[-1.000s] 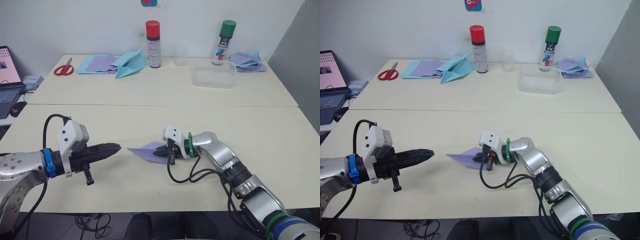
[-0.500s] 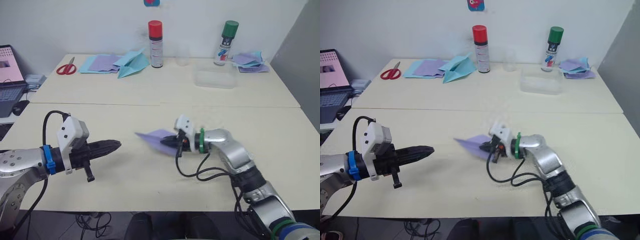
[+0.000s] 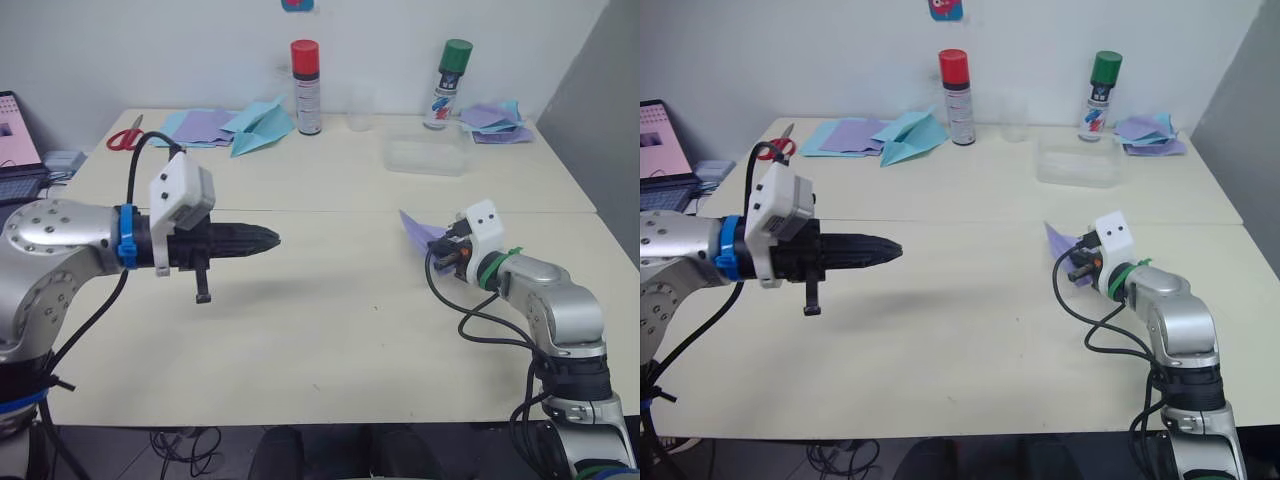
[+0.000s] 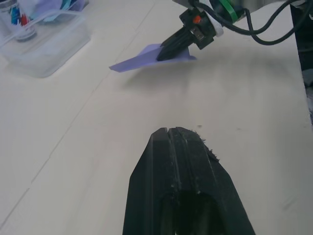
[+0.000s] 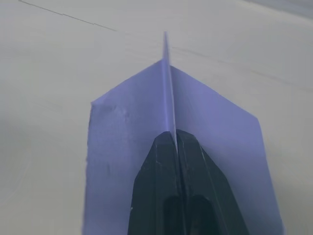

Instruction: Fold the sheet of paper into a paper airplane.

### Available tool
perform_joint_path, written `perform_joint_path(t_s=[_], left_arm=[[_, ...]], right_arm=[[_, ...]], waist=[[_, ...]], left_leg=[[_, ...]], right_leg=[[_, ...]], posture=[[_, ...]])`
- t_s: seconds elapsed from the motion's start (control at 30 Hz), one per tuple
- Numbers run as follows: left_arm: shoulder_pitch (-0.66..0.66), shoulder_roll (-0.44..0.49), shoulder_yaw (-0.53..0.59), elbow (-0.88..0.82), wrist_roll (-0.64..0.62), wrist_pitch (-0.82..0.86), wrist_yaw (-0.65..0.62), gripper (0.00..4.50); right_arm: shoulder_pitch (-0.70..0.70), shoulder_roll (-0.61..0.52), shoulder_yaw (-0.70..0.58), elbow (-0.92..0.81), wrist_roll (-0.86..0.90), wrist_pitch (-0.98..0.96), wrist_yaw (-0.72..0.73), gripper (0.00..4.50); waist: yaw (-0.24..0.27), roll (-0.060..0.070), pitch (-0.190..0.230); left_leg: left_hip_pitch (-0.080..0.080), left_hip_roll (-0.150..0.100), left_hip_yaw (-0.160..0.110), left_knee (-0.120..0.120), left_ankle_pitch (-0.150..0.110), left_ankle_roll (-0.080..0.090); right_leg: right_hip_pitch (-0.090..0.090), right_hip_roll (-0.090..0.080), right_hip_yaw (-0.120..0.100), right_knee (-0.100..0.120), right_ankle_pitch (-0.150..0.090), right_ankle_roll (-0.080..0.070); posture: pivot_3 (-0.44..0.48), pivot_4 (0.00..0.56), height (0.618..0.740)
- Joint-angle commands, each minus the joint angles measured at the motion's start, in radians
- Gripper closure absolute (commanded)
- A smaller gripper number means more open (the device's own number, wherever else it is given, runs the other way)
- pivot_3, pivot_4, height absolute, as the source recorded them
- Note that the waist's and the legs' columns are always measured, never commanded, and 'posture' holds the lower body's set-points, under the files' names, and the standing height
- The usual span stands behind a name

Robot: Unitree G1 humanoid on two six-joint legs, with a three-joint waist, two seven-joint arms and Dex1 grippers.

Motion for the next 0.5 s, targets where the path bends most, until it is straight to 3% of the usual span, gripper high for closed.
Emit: perform_joint_path(t_s=[0.03,0.13,0.4,0.5], left_arm=[[-0.117,-0.077,-0.065,0.044,0.029,-0.004,0.008,4.5],[-0.188,-0.129,-0.079,0.056,-0.002,0.044,-0.002,4.5],[-0.201,-0.131,-0.131,0.094,0.069,0.001,-0.067,4.5],[-0.187,-0.13,-0.125,0.092,0.08,-0.003,-0.076,4.5]], right_arm=[[0.042,0.044,-0.05,-0.039,-0.019,-0.014,-0.118,4.48],[0.072,0.072,-0.064,-0.042,-0.018,-0.034,-0.162,4.48],[0.091,0.108,-0.074,0.027,0.004,-0.073,-0.204,4.48],[0.088,0.115,-0.068,0.02,0.006,-0.077,-0.214,3.86]], waist=[[0.002,0.0,0.0],[-0.002,0.0,0.0],[-0.006,0.001,0.0],[-0.006,0.001,0.0]], left_leg=[[0.0,0.001,0.0,0.0,0.0,0.0],[-0.001,0.002,0.0,0.001,0.0,0.0],[-0.001,0.002,-0.001,0.0,0.0,0.0],[-0.001,0.002,0.0,0.001,0.0,0.0]], right_leg=[[0.0,0.001,0.0,0.0,0.0,0.0],[-0.001,0.003,0.0,0.0,0.0,0.0],[-0.002,0.005,0.002,0.001,0.0,0.0],[-0.002,0.005,0.002,0.002,0.0,0.0]], posture=[[0.0,0.15,0.74],[0.0,0.15,0.74],[0.0,0.15,0.74],[0.0,0.15,0.74]])
